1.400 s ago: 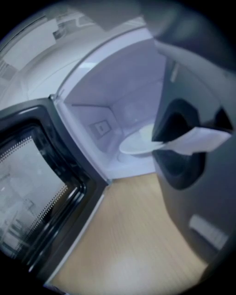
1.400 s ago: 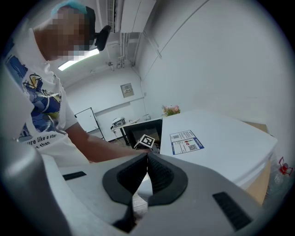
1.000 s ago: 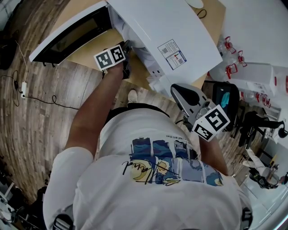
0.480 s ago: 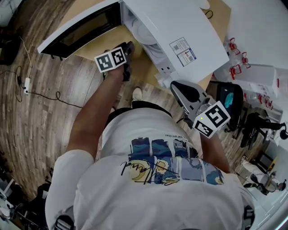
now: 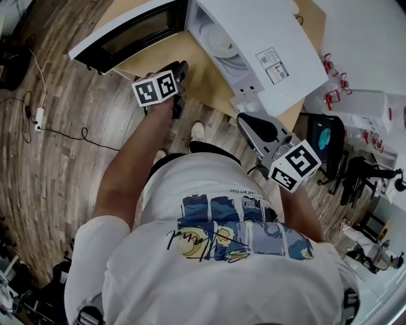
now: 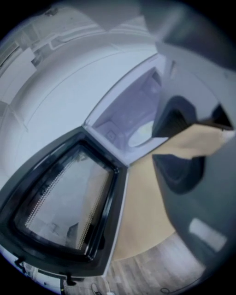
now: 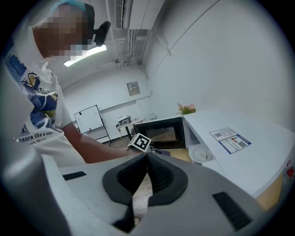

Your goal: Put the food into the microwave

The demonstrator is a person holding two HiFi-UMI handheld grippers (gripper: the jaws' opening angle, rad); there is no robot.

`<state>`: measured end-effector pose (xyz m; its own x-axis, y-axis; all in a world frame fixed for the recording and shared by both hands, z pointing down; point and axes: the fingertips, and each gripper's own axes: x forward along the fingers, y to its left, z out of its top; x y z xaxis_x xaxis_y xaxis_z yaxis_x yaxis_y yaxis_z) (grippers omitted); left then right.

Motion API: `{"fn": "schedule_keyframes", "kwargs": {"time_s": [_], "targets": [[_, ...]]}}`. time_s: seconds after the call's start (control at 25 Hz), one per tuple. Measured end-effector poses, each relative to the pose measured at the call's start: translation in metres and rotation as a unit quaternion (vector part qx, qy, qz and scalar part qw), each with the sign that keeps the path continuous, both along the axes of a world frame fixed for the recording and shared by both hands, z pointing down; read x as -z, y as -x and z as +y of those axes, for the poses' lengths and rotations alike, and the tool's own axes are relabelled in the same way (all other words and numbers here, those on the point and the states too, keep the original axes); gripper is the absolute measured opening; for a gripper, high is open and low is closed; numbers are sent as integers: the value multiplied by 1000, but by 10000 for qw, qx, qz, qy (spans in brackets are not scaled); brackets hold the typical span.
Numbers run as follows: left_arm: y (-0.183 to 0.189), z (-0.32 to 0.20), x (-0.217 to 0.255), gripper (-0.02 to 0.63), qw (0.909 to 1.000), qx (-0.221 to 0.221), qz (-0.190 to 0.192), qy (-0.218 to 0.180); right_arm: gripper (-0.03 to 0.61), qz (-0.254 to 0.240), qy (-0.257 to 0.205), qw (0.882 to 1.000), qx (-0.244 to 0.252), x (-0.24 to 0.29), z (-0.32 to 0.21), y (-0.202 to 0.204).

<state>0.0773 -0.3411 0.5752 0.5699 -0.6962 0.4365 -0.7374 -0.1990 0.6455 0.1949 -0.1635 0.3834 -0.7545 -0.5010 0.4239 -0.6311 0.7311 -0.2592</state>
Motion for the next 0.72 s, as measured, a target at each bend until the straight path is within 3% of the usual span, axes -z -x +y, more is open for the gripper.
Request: {"fn": "schedule_keyframes", "kwargs": {"time_s": [0.4, 0.72], "targets": [[45, 49, 29, 74, 9991, -323, -68, -260, 8, 16, -136, 9998, -138, 1, 31, 46], [84, 98, 60, 12, 9978, -462, 254, -393, 8, 34, -241, 9991, -347, 2, 59, 74]]}}
